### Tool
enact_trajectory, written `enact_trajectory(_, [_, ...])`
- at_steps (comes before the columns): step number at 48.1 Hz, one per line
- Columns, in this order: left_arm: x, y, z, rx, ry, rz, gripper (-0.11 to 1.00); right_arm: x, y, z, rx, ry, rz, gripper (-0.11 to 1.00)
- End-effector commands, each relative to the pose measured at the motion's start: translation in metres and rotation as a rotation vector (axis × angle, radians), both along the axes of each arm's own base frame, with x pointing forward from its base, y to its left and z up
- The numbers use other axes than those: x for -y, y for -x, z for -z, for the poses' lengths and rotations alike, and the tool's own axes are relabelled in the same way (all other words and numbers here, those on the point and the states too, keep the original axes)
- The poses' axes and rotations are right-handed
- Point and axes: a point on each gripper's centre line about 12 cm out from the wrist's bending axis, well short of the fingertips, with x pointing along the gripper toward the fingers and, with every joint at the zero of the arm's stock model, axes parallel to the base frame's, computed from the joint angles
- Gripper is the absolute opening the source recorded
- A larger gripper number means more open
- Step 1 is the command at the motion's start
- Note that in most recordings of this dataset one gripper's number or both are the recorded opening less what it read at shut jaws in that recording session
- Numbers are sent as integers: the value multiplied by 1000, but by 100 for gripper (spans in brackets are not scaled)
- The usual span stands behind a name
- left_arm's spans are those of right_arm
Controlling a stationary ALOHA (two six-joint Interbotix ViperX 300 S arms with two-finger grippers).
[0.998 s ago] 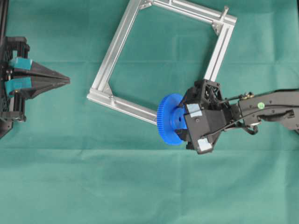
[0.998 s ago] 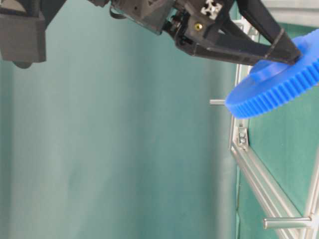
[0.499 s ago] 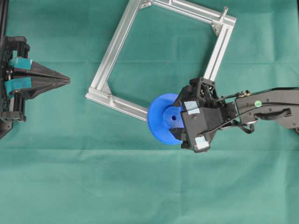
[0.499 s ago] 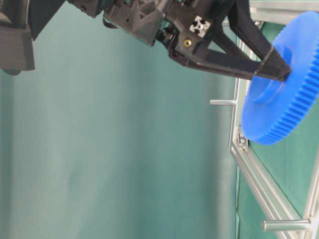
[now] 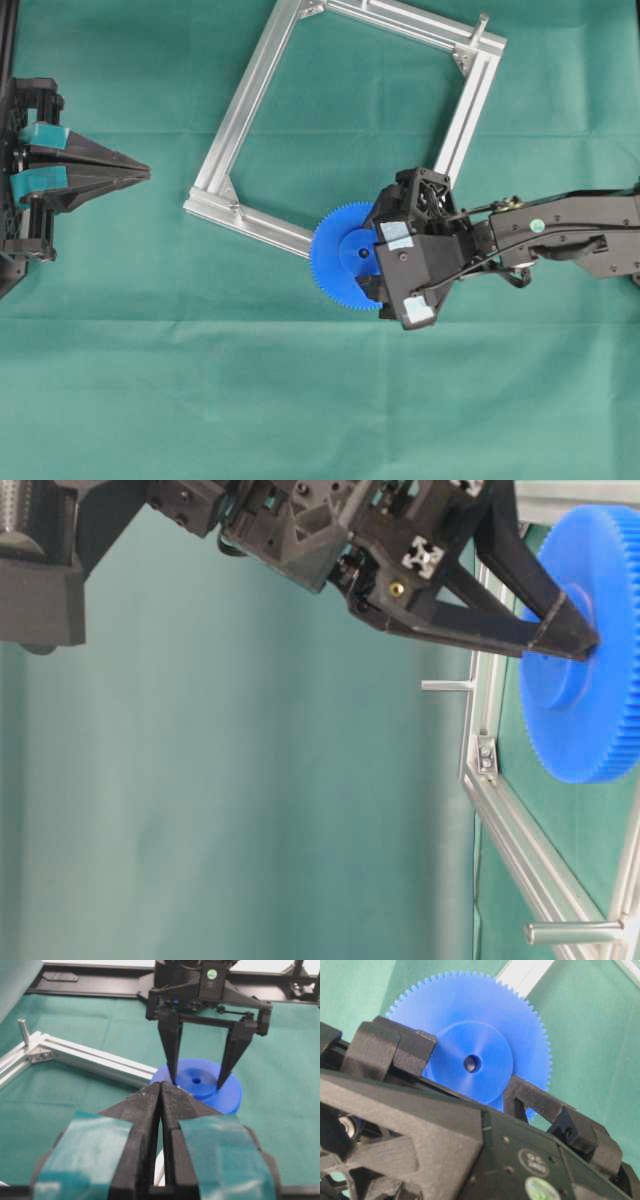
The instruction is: Find the location of the shaft and insert the gear.
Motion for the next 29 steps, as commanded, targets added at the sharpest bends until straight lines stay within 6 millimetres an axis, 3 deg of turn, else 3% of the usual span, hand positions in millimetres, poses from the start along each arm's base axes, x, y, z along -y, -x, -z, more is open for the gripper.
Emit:
enact_trajectory(1, [-1,-2,-2,5,1,-5,2,5,-9,-16,51,3,7,69])
enact_trajectory(29, [-1,-2,-2,5,1,-4,2,6,-8,-1,11,5,11,69])
